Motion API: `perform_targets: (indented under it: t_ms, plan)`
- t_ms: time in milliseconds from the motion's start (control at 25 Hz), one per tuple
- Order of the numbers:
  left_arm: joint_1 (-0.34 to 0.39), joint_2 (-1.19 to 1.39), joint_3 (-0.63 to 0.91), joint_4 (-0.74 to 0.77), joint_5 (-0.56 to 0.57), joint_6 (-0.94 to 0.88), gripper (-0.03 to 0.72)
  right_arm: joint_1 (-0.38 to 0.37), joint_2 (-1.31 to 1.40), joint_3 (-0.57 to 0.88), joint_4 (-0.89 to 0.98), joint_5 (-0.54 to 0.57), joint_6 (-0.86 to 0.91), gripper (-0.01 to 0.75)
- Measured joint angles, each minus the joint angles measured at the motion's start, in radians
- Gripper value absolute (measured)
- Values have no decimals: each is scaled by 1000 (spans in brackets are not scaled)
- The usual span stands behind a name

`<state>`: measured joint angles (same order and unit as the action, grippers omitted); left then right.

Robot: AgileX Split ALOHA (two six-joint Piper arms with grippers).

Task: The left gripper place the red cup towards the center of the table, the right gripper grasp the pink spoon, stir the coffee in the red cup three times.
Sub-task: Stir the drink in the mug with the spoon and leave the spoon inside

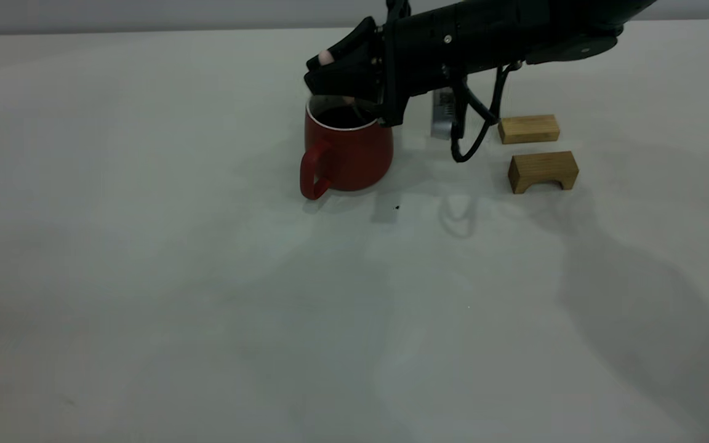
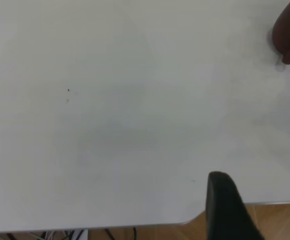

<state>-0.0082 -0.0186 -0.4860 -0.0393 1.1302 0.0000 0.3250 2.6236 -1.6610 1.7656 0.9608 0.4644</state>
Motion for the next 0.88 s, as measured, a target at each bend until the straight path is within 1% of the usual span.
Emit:
perform_targets:
  t_ms: [160, 240, 320, 400, 480, 560, 640, 760, 880]
  plan:
    - [0, 0, 0, 0, 0, 0, 407, 24, 41, -101, -2, 26, -1, 123]
    - [0, 0, 0, 0, 0, 0, 407, 21, 46, -121, -2, 21, -3, 123]
    - [0, 0, 0, 0, 0, 0, 407, 3, 46, -124, -5, 18, -7, 123]
    - [0, 0, 0, 0, 0, 0, 407, -24, 42, -110, -5, 17, -14, 123]
    - [0, 0, 0, 0, 0, 0, 407, -45, 18, -51, -4, 5, -14, 123]
    - [0, 0, 0, 0, 0, 0, 407, -53, -20, 32, 4, -4, -15, 123]
    - [0, 0, 0, 0, 0, 0, 407, -51, -46, 76, 3, -7, -17, 123]
    - [0, 0, 0, 0, 0, 0, 407, -26, -43, 68, 0, 6, -18, 123]
    - [0, 0, 0, 0, 0, 0, 407, 8, -13, 4, -2, 40, -7, 123]
